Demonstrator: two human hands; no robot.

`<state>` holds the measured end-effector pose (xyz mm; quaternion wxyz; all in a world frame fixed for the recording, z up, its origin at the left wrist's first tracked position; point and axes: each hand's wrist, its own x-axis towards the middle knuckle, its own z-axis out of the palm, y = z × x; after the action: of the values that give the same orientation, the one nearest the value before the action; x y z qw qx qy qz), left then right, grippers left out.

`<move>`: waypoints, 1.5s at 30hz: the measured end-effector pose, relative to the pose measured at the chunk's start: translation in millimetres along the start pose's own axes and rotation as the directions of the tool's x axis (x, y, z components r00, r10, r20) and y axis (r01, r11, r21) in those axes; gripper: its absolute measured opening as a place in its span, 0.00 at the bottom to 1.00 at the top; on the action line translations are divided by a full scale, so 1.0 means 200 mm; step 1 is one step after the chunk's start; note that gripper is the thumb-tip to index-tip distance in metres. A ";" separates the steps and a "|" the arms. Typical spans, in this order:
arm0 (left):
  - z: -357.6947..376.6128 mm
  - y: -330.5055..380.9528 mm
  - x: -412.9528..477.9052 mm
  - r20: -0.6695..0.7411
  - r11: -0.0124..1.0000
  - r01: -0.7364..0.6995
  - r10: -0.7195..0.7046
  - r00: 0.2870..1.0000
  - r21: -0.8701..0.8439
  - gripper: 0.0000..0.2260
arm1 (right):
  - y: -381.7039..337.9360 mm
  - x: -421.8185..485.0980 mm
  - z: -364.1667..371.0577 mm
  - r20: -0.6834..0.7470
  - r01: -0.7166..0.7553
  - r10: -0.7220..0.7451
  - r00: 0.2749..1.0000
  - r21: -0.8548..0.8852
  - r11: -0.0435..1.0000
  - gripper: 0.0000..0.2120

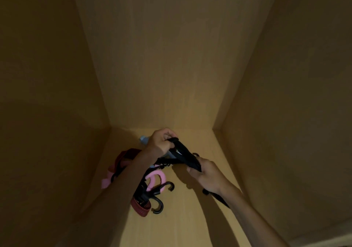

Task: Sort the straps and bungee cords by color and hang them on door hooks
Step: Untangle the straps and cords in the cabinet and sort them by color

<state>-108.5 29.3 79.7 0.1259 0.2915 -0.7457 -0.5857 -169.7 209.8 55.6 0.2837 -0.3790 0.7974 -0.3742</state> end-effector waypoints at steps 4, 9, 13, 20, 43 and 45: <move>0.03 -0.02 -0.02 0.216 0.992 0.122 -0.115 0.969 -0.016 0.11 | 0.08 -0.02 -0.06 -0.131 -0.097 0.089 0.987 -0.051 0.994 0.04; 0.01 -0.11 -0.05 0.293 0.957 0.279 -0.244 0.924 -0.082 0.12 | 0.32 -0.06 -0.11 -0.393 -0.437 0.315 0.864 -0.272 0.857 0.09; -0.04 -0.14 -0.04 0.239 0.927 0.356 -0.322 0.916 -0.117 0.05 | 0.44 -0.14 -0.11 -0.480 -0.601 0.422 0.769 -0.316 0.734 0.13; -0.08 -0.21 -0.05 0.196 0.924 0.381 -0.378 0.905 0.020 0.10 | 0.54 -0.18 -0.02 -0.526 -0.666 0.444 0.726 -0.376 0.645 0.26; -0.30 -0.32 -0.17 -0.188 0.860 0.211 -0.138 0.972 0.465 0.12 | 0.28 0.07 0.02 -0.379 -0.453 0.249 0.891 -0.701 0.551 0.34; -0.32 -0.35 -0.18 -0.233 0.834 0.230 -0.126 0.964 0.501 0.10 | 0.19 0.13 0.08 -0.260 -0.289 0.146 0.955 -0.688 0.666 0.25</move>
<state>-25.5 -10.9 37.7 0.0570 0.4376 -0.8309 -0.3389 -186.7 198.2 11.4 0.0814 -0.3254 0.9416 -0.0289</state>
